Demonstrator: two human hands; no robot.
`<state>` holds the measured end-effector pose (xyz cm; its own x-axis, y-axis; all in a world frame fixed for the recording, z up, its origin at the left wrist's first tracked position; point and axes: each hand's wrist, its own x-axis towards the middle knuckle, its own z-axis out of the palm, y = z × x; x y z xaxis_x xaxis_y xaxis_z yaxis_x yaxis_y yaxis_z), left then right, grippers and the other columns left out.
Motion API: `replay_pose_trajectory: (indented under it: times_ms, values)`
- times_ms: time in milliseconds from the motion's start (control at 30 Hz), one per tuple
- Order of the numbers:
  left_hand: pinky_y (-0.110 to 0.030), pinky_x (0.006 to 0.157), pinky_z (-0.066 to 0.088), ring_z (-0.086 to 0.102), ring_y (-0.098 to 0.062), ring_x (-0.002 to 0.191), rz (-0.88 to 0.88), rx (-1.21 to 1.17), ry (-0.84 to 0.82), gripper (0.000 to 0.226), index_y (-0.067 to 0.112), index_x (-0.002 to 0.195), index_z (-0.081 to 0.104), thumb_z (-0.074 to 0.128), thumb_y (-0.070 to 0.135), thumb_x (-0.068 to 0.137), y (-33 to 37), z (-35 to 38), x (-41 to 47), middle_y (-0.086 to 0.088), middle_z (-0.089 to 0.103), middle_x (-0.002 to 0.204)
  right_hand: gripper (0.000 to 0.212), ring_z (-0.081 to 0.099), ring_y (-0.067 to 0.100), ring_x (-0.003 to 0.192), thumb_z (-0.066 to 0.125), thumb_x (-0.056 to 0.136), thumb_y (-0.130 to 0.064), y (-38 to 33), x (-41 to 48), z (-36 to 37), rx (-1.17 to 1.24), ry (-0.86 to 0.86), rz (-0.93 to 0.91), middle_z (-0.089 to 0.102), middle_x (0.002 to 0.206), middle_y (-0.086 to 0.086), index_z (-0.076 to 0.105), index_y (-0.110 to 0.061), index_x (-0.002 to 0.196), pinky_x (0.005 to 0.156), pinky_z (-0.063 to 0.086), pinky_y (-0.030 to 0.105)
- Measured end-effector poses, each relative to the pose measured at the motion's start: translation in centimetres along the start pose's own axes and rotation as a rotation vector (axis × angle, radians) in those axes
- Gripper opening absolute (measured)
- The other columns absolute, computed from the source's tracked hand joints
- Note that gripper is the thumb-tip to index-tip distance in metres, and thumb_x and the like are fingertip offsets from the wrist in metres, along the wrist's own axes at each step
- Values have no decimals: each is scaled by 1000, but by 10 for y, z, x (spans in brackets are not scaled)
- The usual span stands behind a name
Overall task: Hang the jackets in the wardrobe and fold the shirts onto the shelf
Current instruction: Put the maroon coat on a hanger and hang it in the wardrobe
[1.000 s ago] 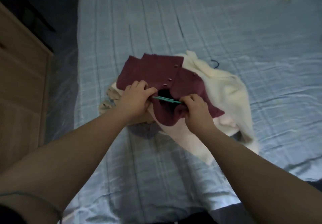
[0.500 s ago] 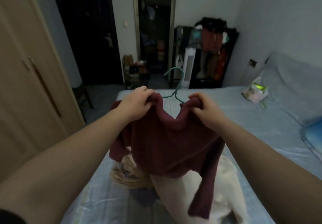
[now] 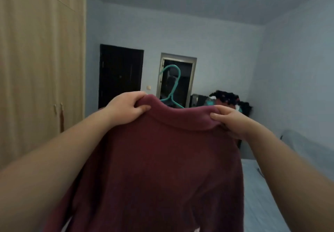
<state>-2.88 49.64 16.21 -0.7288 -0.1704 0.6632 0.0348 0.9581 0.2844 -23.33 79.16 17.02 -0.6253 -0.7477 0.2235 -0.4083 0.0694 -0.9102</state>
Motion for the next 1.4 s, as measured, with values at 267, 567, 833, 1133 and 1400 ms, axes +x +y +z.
replay_pose_trajectory:
  times_ms: [267,567,833,1133,1400]
  values:
    - [-32,76,48,62,-3,84,-19,-45,82,8,43,92,59,62,35,94,51,-35,27,18,67,88,34,72,24,90,53,100,-43,-65,22,-27,-584,-28,110,75,101,6,70,-16,112,78,59,36]
    - [-37,79,53,62,-7,84,-140,54,61,6,36,97,61,58,41,93,64,-15,32,16,66,90,46,61,14,98,40,96,-65,-51,6,-2,-840,30,-188,63,110,-9,58,-33,123,87,48,33]
    - [-33,75,50,61,-6,81,-103,10,36,7,36,86,61,67,34,90,73,-12,15,12,65,87,7,62,9,87,56,97,-38,-16,16,10,-714,91,-389,64,93,-12,60,-34,101,78,53,35]
    - [-33,91,46,55,-14,97,-383,167,52,37,30,102,53,74,51,81,30,-69,-75,3,50,108,7,60,20,83,55,96,-35,-34,30,101,-653,31,-645,62,87,-9,52,-34,90,76,51,41]
    - [-46,105,48,67,-21,112,-778,-85,-276,34,29,112,72,70,47,83,16,-194,-213,3,73,116,4,61,15,81,57,96,-29,-60,15,200,-495,-129,-731,64,84,-8,58,-25,94,76,52,41]
